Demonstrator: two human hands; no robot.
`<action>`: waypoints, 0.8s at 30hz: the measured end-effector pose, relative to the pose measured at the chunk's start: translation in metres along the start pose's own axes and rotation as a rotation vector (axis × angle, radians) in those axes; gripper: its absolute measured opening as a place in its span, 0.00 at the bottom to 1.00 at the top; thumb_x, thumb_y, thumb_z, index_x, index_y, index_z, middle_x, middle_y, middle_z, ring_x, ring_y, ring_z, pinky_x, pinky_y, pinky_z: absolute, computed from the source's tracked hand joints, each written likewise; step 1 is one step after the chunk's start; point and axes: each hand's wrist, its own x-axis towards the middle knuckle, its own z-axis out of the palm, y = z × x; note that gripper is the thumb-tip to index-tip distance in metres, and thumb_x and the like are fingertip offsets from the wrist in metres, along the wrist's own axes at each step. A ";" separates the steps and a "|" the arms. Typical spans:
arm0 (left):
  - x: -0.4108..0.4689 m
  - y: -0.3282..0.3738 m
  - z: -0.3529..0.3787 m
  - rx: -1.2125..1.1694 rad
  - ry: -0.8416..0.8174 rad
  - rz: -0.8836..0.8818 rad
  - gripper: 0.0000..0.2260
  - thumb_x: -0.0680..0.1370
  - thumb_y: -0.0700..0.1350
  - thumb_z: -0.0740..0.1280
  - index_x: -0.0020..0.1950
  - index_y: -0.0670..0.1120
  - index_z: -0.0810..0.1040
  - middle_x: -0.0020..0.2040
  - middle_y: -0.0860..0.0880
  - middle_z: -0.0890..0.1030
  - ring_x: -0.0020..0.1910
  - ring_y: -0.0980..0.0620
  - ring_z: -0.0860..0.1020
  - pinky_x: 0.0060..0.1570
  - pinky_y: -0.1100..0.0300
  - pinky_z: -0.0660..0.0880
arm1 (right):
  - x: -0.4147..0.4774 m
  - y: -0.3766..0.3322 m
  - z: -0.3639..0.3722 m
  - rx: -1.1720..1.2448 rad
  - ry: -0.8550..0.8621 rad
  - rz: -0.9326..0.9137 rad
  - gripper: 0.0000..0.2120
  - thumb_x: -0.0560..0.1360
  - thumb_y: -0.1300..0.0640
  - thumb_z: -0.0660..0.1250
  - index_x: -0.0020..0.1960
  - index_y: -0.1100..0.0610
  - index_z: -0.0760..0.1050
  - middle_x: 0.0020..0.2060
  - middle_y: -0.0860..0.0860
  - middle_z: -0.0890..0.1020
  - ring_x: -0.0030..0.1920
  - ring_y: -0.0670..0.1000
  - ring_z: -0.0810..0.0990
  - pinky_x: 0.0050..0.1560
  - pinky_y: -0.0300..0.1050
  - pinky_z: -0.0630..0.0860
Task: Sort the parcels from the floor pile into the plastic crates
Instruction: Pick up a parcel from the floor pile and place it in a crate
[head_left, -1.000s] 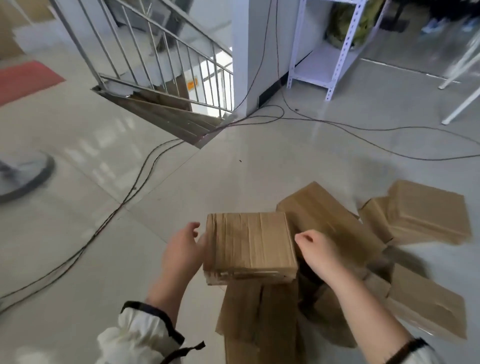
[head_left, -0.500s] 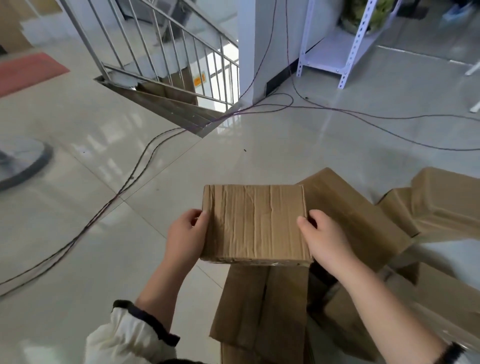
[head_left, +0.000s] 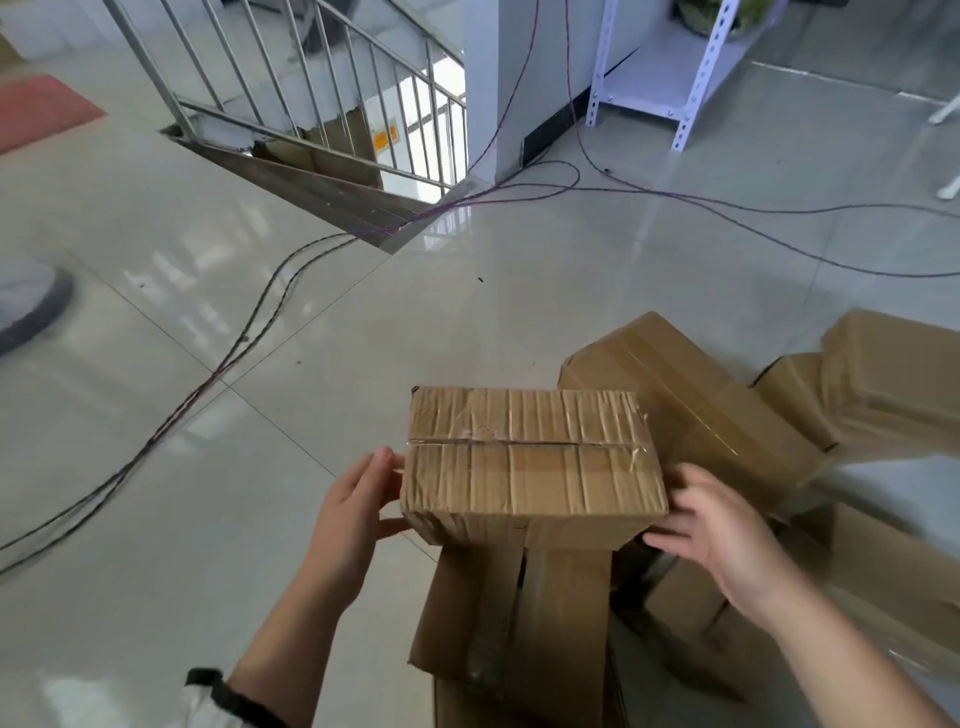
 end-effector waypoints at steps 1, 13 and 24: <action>0.006 0.008 -0.001 0.003 -0.014 -0.080 0.20 0.82 0.55 0.52 0.51 0.44 0.78 0.45 0.42 0.80 0.47 0.43 0.79 0.42 0.51 0.78 | 0.005 -0.007 -0.003 0.007 -0.028 0.032 0.17 0.82 0.53 0.52 0.69 0.54 0.65 0.57 0.56 0.77 0.56 0.58 0.79 0.61 0.59 0.73; -0.008 0.017 -0.038 -0.178 -0.381 -0.017 0.36 0.54 0.57 0.82 0.57 0.43 0.81 0.60 0.45 0.81 0.58 0.47 0.80 0.47 0.54 0.80 | -0.012 -0.016 -0.016 -0.087 -0.215 -0.035 0.24 0.67 0.36 0.65 0.55 0.49 0.77 0.52 0.49 0.84 0.54 0.49 0.83 0.59 0.49 0.75; -0.017 -0.040 -0.033 -0.157 -0.245 -0.014 0.37 0.50 0.59 0.83 0.48 0.36 0.78 0.54 0.44 0.82 0.51 0.45 0.81 0.37 0.55 0.80 | -0.013 0.029 0.002 -0.124 -0.124 -0.057 0.12 0.78 0.59 0.62 0.51 0.43 0.77 0.45 0.40 0.85 0.48 0.41 0.83 0.45 0.34 0.79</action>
